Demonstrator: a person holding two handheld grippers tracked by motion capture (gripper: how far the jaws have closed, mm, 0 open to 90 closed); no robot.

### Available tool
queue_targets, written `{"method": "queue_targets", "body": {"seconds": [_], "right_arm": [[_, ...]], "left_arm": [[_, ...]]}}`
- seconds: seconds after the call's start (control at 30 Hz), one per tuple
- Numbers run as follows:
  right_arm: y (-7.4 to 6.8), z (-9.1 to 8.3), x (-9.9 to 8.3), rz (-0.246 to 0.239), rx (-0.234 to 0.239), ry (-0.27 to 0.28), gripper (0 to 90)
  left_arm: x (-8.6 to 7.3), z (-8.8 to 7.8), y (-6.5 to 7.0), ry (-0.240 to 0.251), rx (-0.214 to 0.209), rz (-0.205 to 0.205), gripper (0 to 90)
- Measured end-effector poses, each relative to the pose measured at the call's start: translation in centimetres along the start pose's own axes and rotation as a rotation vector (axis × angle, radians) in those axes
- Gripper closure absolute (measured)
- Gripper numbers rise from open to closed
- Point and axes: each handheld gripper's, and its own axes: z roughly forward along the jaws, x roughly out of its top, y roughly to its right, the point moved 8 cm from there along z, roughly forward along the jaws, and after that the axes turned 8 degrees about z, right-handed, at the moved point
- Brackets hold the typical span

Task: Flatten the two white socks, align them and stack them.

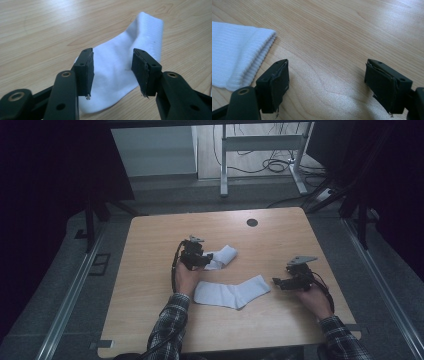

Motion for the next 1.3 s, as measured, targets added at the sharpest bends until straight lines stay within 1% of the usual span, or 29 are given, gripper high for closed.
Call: {"method": "queue_targets", "body": {"seconds": [0.03, 0.1, 0.17, 0.27, 0.3, 0.37, 0.47, 0.6, 0.73, 0.83, 0.87, 0.9, 0.93, 1.0, 1.03, 1.07, 1.1, 1.13, 1.17, 1.2, 1.27, 1.3], "right_arm": [[0.0, 0.0, 0.0, 0.000, 0.000, 0.000, 19.0], [0.0, 0.0, 0.0, 0.000, 0.001, 0.000, 18.9], [0.0, 0.0, 0.0, 0.000, 0.000, 0.001, 18.9], [0.0, 0.0, 0.0, 0.001, 0.000, 0.001, 18.9], [0.0, 0.0, 0.0, 0.000, 0.000, 0.001, 18.9], [0.0, 0.0, 0.0, -0.001, -0.001, 0.000, 18.9], [0.0, 0.0, 0.0, -0.001, -0.001, 0.001, 18.9], [0.0, 0.0, 0.0, -0.002, -0.001, 0.001, 18.8], [0.0, 0.0, 0.0, -0.001, -0.001, 0.001, 18.8], [0.0, 0.0, 0.0, 0.000, -0.001, 0.000, 18.8], [0.0, 0.0, 0.0, 0.000, 0.000, 0.002, 18.9], [0.0, 0.0, 0.0, -0.001, -0.001, 0.000, 19.0], [0.0, 0.0, 0.0, 0.001, -0.001, -0.003, 19.1], [0.0, 0.0, 0.1, 0.003, -0.005, -0.006, 19.2], [0.0, 0.0, 0.1, 0.003, -0.008, -0.013, 19.4], [-0.1, 0.0, 0.1, 0.005, -0.008, -0.014, 19.7], [-0.1, 0.0, 0.1, 0.008, -0.008, -0.017, 20.0], [-0.1, 0.0, 0.1, 0.008, -0.012, -0.023, 20.5], [-0.1, -0.1, 0.1, 0.012, -0.013, -0.026, 21.4], [-0.1, -0.1, 0.1, 0.013, -0.015, -0.030, 22.5], [-0.1, -0.2, 0.1, 0.019, -0.016, -0.039, 24.0], [-0.2, -0.3, 0.2, 0.029, -0.008, -0.044, 24.2]], "left_arm": [[-0.3, 0.1, -0.2, -0.013, 0.006, 0.003, 51.5], [-1.1, 0.4, -0.6, -0.042, 0.034, 0.019, 51.0], [-2.2, 0.8, -1.2, -0.087, 0.066, 0.034, 50.4], [-3.2, 1.1, -2.0, -0.123, 0.099, 0.048, 50.4], [-3.6, 1.2, -2.3, -0.141, 0.121, 0.060, 50.3], [-4.1, 1.1, -2.8, -0.160, 0.143, 0.071, 50.3], [-4.5, 0.8, -3.5, -0.148, 0.145, 0.042, 49.2], [-5.0, 0.2, -4.5, -0.161, 0.169, 0.036, 49.1], [-5.5, -0.4, -5.4, -0.165, 0.180, 0.005, 49.0], [-6.1, -0.9, -5.9, -0.167, 0.171, -0.034, 47.3], [-6.2, -1.1, -6.0, -0.168, 0.172, -0.035, 46.3], [-6.2, -1.3, -6.1, -0.153, 0.175, -0.025, 45.2], [-6.1, -1.4, -6.0, -0.129, 0.169, -0.022, 42.7], [-5.9, -1.6, -5.9, -0.063, 0.129, -0.036, 36.2], [-6.0, -1.5, -5.9, -0.055, 0.121, -0.043, 32.7], [-6.2, -1.3, -6.0, -0.068, 0.122, -0.051, 29.9], [-6.6, -1.1, -6.2, -0.093, 0.128, -0.049, 28.0], [-7.0, -0.9, -6.4, -0.095, 0.139, -0.033, 27.2], [-7.1, -0.9, -6.5, -0.087, 0.137, -0.033, 24.4], [-7.2, -1.1, -6.5, -0.077, 0.138, -0.035, 24.7], [-7.5, -1.3, -6.3, -0.075, 0.136, -0.023, 24.5], [-7.7, -1.4, -6.2, -0.077, 0.135, -0.021, 21.6]]}}
